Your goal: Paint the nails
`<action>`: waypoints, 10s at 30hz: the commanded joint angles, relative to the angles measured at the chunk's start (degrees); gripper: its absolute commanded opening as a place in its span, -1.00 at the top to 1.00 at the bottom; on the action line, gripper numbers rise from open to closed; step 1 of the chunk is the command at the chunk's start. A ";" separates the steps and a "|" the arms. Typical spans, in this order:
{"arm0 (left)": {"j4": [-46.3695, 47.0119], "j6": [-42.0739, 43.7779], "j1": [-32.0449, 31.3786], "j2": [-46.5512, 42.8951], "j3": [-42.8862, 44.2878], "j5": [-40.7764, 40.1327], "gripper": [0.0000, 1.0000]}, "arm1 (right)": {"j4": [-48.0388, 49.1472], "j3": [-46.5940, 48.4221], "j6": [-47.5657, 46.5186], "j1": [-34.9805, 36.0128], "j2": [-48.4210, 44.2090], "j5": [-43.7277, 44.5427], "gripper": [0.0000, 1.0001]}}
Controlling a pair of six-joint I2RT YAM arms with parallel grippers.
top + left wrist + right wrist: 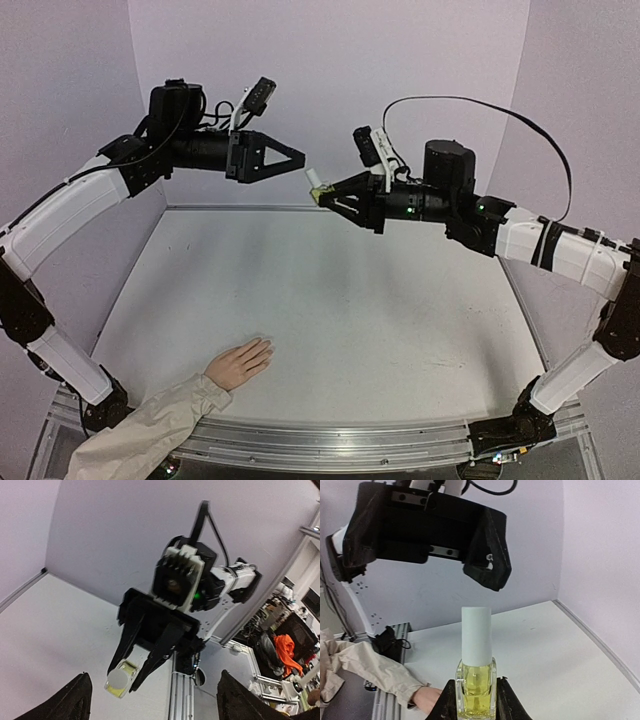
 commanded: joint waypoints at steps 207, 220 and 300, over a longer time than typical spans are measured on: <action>-20.50 -9.61 -3.66 5.43 9.63 -16.67 0.82 | -5.02 4.77 -5.98 1.99 2.71 2.41 1.00; -25.77 -6.87 -2.92 4.16 8.22 -31.95 1.00 | -6.12 2.53 -5.67 2.02 2.14 14.75 -0.51; -10.36 5.56 17.87 -34.31 -10.90 -66.39 -0.99 | -36.19 8.00 -9.86 -0.59 -29.40 83.78 -0.96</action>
